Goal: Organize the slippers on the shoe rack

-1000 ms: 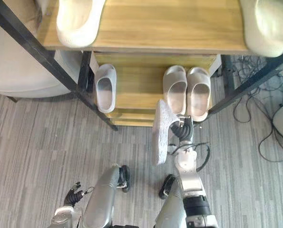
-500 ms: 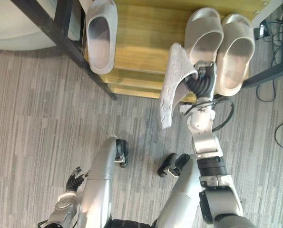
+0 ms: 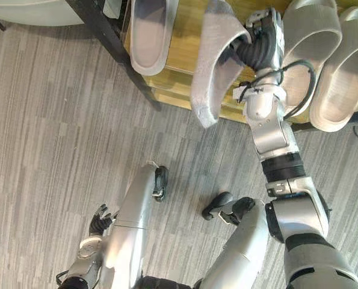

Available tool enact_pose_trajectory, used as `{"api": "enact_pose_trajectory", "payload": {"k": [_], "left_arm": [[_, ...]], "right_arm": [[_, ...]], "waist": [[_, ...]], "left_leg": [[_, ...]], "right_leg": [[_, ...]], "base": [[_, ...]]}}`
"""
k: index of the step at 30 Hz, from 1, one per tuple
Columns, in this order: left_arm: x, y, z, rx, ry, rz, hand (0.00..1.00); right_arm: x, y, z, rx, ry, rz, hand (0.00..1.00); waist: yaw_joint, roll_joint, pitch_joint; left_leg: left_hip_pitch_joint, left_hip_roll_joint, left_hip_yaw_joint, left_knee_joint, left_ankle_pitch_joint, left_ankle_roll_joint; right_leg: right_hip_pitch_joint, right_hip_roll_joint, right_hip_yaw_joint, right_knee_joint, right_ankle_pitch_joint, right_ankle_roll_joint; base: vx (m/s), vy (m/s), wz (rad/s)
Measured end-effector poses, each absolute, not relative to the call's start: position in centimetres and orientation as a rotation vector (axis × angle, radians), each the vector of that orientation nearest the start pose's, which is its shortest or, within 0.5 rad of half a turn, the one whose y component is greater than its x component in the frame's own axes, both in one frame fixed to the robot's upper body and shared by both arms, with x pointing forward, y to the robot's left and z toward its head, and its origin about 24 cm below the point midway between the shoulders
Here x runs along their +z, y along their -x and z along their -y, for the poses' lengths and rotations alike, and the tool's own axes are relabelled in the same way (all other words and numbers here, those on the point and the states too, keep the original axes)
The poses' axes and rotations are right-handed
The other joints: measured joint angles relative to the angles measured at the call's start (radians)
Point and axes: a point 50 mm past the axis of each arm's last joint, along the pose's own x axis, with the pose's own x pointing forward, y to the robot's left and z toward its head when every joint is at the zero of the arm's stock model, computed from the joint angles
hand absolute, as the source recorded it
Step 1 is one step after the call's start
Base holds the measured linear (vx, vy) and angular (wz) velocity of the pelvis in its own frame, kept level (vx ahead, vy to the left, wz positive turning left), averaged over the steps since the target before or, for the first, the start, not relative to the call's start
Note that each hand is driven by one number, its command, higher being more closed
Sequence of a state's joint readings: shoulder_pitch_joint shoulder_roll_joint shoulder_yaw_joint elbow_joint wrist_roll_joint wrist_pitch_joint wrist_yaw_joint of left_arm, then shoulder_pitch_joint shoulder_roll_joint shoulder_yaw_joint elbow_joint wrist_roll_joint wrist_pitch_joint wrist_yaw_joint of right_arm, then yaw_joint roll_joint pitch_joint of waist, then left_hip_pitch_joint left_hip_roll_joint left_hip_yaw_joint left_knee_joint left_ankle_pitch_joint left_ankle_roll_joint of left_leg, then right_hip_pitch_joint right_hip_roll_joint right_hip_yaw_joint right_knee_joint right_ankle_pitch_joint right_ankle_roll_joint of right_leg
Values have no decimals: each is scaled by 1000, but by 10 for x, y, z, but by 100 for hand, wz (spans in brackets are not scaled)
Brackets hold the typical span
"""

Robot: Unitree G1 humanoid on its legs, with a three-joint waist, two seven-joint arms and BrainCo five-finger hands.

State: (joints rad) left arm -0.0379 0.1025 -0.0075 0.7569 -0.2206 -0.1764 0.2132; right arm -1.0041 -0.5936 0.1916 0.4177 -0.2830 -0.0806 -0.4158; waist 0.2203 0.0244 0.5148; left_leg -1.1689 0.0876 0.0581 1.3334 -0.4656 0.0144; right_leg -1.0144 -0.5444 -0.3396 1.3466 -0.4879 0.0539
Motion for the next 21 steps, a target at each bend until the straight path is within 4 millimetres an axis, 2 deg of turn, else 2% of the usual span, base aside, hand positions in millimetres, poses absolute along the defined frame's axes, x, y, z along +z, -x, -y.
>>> {"api": "enact_pose_trajectory", "payload": {"k": [5,9,14,21], "left_arm": [[-92,-207,-191,315,48,-534,0],[-89,-213,-189,304,45,-520,0],[-87,-219,-188,298,44,-508,0],[-81,-228,-185,296,62,-480,0]], "right_arm": [[320,-364,194,-460,833,837,100],[338,-367,189,-511,890,868,100],[349,-369,185,-560,960,885,100],[369,-369,191,-667,1044,895,100]], "waist": [[9,4,2],[15,4,2],[21,4,2],[35,5,2]], "left_leg": [[-22,-14,-17,6,4,-4],[-48,-15,-31,8,10,-14],[-60,-15,-35,8,13,-18],[-92,-31,-64,7,28,-33]], "right_leg": [[-2,-18,-17,16,-16,-2],[-13,-20,-35,22,-22,-7],[-23,-28,-47,28,-24,-8],[-27,-42,-82,40,-38,-21]], "base": [[24,-4,15],[17,-13,5],[21,-8,1],[19,-16,10]]}}
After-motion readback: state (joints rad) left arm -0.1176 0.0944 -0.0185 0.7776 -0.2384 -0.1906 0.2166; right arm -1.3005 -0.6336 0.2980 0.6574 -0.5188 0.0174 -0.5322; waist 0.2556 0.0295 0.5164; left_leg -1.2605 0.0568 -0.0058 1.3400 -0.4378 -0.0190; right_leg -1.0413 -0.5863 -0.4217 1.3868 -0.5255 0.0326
